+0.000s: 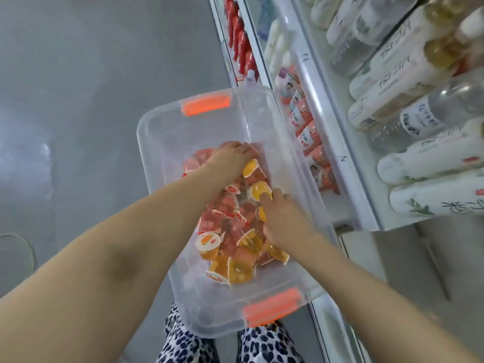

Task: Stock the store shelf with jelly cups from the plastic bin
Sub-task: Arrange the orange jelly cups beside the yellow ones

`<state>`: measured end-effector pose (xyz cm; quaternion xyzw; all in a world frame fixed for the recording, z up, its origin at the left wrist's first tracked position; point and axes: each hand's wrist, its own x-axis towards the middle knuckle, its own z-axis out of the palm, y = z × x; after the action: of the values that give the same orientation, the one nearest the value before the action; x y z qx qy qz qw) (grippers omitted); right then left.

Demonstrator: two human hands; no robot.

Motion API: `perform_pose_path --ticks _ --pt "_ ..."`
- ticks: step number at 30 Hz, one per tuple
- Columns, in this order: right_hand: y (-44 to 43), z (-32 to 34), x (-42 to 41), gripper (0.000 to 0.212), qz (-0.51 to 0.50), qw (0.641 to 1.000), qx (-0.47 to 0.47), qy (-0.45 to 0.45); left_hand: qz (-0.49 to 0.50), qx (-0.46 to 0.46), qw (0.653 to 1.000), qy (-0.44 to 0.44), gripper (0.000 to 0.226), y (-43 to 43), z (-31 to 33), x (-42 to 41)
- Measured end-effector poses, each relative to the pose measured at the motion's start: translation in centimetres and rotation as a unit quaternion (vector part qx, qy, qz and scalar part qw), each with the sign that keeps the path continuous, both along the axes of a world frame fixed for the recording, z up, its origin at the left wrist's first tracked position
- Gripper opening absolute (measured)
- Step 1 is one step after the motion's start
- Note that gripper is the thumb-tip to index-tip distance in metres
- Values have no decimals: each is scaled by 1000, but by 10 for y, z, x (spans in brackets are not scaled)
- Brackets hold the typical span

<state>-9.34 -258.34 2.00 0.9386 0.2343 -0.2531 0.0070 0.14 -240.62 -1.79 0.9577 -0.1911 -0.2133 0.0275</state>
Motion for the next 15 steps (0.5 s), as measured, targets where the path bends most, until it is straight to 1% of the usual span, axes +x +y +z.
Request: perform_pose_path --ticks 2,4,7,10,12,15 --pt "1 -3 -4 50 -13 1000 -7 -18 -34 35 999 -4 68 -6 -13 6" --pt "3 -5 -8 49 -43 998 -10 -36 -48 72 996 -4 68 -9 -19 4" --pt "9 -3 -16 49 -88 994 -2 -59 -47 76 996 0 72 -3 -17 -7" --pt "13 9 -31 50 -122 989 7 -77 -36 35 999 11 74 6 1 -18" --pt "13 25 -45 48 -150 983 31 -99 -1 -28 999 25 78 12 19 -25" --pt "2 55 -69 46 -212 964 91 -130 38 -119 992 23 72 19 50 -40"
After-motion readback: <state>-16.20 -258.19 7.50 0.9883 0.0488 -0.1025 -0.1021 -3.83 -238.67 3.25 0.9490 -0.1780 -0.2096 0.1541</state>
